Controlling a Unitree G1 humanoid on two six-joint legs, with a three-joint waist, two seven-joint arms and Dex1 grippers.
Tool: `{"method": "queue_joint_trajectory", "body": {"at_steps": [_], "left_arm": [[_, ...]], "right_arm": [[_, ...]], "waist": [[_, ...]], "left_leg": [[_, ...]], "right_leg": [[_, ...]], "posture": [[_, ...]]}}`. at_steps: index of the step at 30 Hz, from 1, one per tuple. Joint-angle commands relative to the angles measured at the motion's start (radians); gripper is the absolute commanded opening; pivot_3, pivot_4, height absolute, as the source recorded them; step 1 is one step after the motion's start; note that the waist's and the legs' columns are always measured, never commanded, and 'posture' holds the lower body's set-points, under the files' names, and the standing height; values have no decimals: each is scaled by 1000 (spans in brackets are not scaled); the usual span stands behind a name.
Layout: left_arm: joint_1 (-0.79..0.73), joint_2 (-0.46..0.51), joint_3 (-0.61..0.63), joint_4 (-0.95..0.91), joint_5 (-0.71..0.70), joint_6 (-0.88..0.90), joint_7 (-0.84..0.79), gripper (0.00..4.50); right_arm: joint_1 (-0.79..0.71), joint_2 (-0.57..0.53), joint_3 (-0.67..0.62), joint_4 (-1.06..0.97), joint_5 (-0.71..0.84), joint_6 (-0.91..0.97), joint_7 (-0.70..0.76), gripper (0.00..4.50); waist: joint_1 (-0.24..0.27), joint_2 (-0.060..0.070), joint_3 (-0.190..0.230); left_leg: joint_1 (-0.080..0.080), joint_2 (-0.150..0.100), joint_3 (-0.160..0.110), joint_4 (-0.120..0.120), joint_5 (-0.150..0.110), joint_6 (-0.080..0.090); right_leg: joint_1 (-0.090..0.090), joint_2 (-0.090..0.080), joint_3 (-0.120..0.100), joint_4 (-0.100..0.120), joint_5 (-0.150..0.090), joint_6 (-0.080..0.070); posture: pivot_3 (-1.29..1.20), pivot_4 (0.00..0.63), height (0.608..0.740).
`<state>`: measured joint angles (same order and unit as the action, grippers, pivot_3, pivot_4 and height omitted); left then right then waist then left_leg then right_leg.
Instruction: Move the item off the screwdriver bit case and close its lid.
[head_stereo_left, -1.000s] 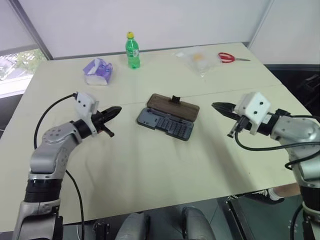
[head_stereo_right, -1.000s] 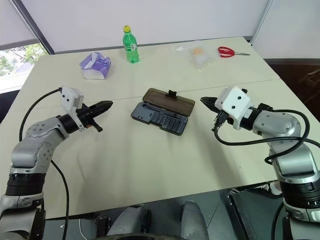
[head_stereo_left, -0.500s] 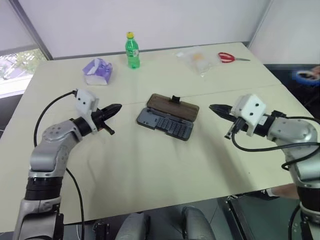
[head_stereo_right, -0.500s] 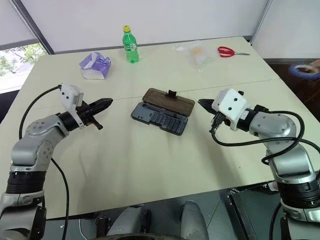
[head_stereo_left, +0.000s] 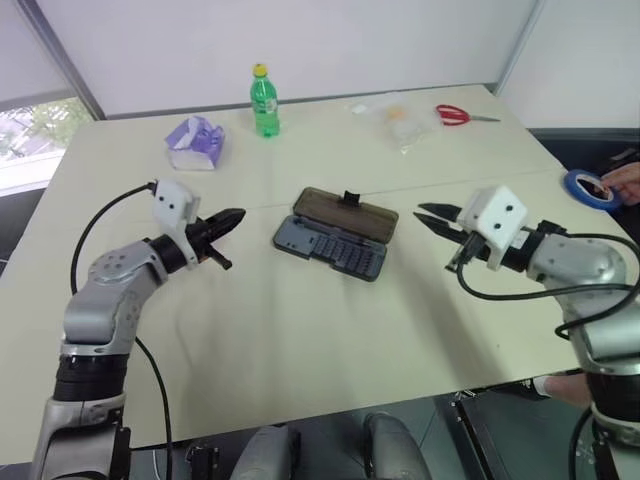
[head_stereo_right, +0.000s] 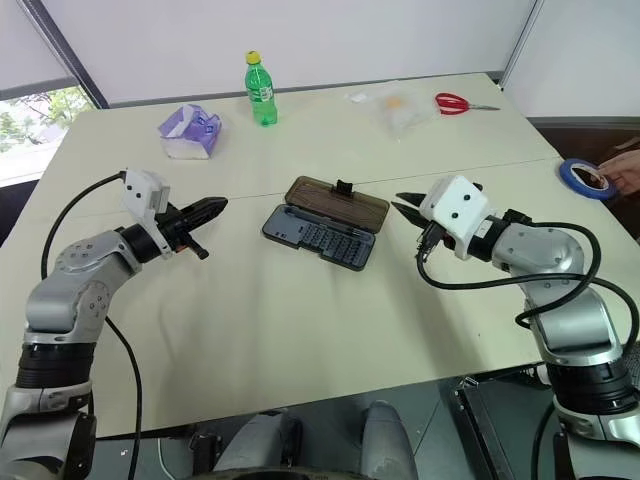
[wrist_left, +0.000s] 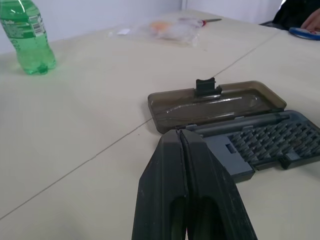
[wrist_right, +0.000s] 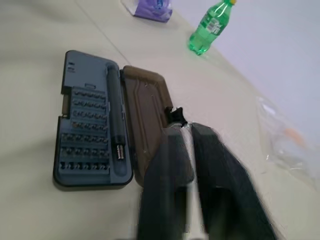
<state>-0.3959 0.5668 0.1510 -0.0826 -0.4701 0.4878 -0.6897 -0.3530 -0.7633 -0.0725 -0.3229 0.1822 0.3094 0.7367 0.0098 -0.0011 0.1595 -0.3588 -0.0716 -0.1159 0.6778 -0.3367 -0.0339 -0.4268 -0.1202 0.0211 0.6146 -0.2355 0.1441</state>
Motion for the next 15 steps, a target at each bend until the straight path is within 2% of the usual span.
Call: {"method": "queue_joint_trajectory", "body": {"at_steps": [1,5,10,15], "left_arm": [[-12,6,18,-35,-10,-3,0,0],[-12,2,14,-44,-10,2,3,0],[-5,-8,11,-58,-12,7,11,0],[9,-26,0,-70,-4,0,20,0]], "right_arm": [[-43,11,14,28,-12,19,-15,2438],[-83,28,42,85,-29,36,-23,4466],[-186,105,148,170,-110,174,-104,4466],[-323,231,202,281,-227,356,-282,4466]], "waist": [[0,0,0],[0,0,0],[-4,0,0],[-14,0,0]], "left_leg": [[0,0,0,0,0,0],[0,0,0,0,0,0],[0,0,0,0,0,0],[-3,0,0,0,0,-1]], "right_leg": [[0,0,0,0,0,0],[0,0,0,0,0,0],[-1,0,0,0,0,0],[-4,0,0,1,0,0]], "posture": [[0,150,740],[0,150,740],[0,150,740],[0,150,740]]}}
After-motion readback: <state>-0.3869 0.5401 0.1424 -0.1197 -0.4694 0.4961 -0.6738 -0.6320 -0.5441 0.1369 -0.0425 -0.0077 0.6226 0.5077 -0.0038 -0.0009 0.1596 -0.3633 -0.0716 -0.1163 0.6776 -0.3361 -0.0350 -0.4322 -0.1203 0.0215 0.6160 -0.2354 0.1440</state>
